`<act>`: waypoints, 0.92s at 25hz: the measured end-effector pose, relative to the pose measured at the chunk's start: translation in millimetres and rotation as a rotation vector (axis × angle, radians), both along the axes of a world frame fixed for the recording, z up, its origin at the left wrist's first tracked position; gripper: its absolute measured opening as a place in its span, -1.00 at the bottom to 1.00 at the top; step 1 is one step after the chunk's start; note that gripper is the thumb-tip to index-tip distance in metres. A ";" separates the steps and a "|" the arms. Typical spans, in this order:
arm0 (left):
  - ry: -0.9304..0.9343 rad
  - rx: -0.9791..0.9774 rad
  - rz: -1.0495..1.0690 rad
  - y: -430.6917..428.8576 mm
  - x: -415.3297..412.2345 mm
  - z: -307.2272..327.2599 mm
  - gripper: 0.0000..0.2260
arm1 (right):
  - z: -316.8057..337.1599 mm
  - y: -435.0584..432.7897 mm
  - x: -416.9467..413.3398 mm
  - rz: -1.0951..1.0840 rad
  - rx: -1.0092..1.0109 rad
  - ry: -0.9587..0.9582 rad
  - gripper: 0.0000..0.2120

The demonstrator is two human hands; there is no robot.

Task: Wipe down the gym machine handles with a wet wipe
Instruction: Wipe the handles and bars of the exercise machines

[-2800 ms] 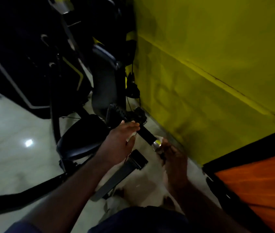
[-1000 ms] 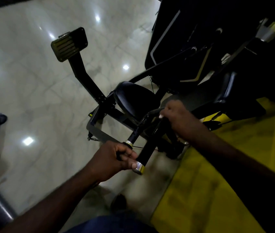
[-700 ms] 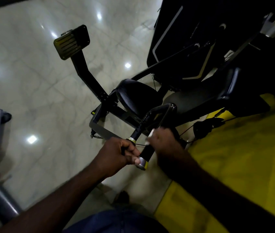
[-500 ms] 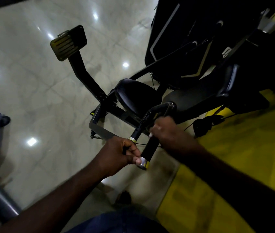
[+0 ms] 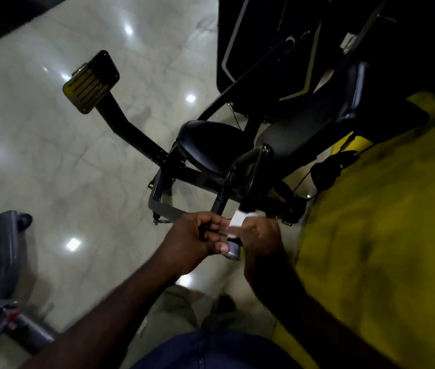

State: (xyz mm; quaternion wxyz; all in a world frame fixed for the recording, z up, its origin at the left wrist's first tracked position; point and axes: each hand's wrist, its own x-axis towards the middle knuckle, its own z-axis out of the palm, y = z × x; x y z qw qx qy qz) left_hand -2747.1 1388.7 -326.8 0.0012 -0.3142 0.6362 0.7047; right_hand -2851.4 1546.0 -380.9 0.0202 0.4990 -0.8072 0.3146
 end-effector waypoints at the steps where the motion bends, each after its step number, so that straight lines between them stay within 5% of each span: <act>1: -0.003 -0.011 -0.016 -1.0 -0.7 0.2 -0.58 | -9.3 5.8 9.7 0.017 0.026 -0.024 -0.76; 5: -0.013 0.013 -0.069 -2.2 -3.2 -0.2 -0.52 | -7.7 -15.0 -23.6 -0.207 -0.001 -0.393 -0.82; 9: -0.035 -0.073 -0.097 0.0 -3.9 2.8 -0.48 | 16.4 -55.7 -79.9 -0.479 -0.368 -0.482 -0.79; 11: -0.048 -0.223 -0.126 0.3 -2.9 3.7 -0.45 | 13.3 -69.6 -96.2 -0.581 -0.503 -0.703 -0.77; 15: -0.064 -0.297 -0.120 -4.5 -1.8 -0.1 -0.35 | 8.2 -37.5 -45.7 -0.487 -0.622 -1.293 -0.80; 19: -0.092 -0.346 -0.140 -9.2 -2.9 -6.8 -0.29 | 5.8 15.2 46.2 -0.458 -0.612 -1.646 -0.86; 23: -0.124 -0.300 -0.131 -8.9 -2.2 -6.4 -0.28 | 3.7 -12.3 1.0 -0.411 -0.691 -1.923 -0.76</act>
